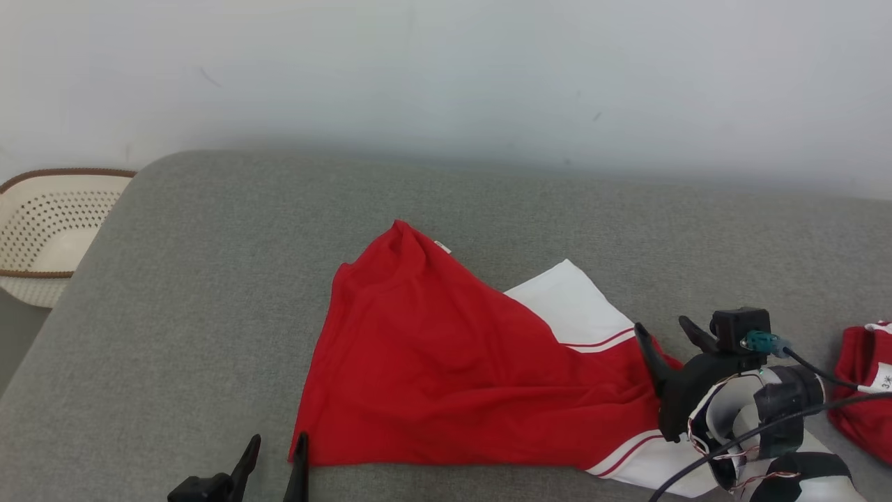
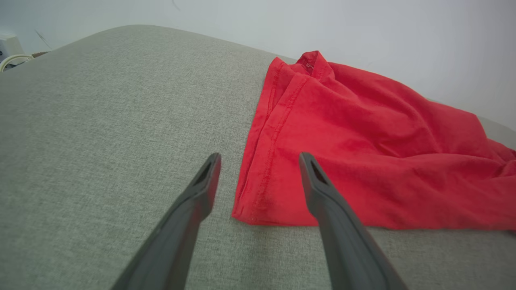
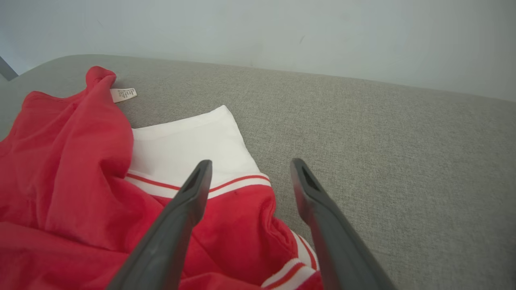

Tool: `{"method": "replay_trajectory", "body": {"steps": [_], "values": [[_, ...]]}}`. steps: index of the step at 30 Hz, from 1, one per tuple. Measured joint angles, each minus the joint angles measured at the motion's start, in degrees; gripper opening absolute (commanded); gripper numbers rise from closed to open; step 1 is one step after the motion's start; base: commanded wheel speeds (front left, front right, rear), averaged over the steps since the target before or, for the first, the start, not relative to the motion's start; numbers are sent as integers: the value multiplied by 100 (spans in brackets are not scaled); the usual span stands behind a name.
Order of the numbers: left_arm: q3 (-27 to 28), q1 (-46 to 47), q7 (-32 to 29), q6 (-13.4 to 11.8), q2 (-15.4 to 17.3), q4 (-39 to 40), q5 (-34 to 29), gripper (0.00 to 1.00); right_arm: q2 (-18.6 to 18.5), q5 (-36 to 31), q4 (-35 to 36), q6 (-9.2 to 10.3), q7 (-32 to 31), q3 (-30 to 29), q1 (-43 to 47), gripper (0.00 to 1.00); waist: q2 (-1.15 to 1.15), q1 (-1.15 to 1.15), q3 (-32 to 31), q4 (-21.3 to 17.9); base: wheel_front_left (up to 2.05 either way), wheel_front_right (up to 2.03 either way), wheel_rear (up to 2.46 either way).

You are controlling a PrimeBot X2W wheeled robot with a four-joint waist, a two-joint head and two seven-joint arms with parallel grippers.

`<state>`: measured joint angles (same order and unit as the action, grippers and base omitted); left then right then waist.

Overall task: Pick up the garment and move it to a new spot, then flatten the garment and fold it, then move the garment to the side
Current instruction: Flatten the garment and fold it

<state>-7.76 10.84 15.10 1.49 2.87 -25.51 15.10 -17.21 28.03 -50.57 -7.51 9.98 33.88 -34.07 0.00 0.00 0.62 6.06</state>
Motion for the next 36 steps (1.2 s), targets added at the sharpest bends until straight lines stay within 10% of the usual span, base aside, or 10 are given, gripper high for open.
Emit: {"method": "replay_trajectory", "body": {"steps": [12,16,36], "values": [[-33,192,0,40,-1,68,-2,100,198,-64,-1586,0,-548,26,-745,89,0,0,371,557,0,0,0],[-53,214,0,35,0,114,-2,100,201,-91,-1914,-1,-568,-35,-967,0,0,0,465,648,0,0,0],[-265,339,0,-15,1,172,93,100,-347,-679,-2302,-1,389,-843,-2238,0,0,1,776,874,0,0,0]]}}
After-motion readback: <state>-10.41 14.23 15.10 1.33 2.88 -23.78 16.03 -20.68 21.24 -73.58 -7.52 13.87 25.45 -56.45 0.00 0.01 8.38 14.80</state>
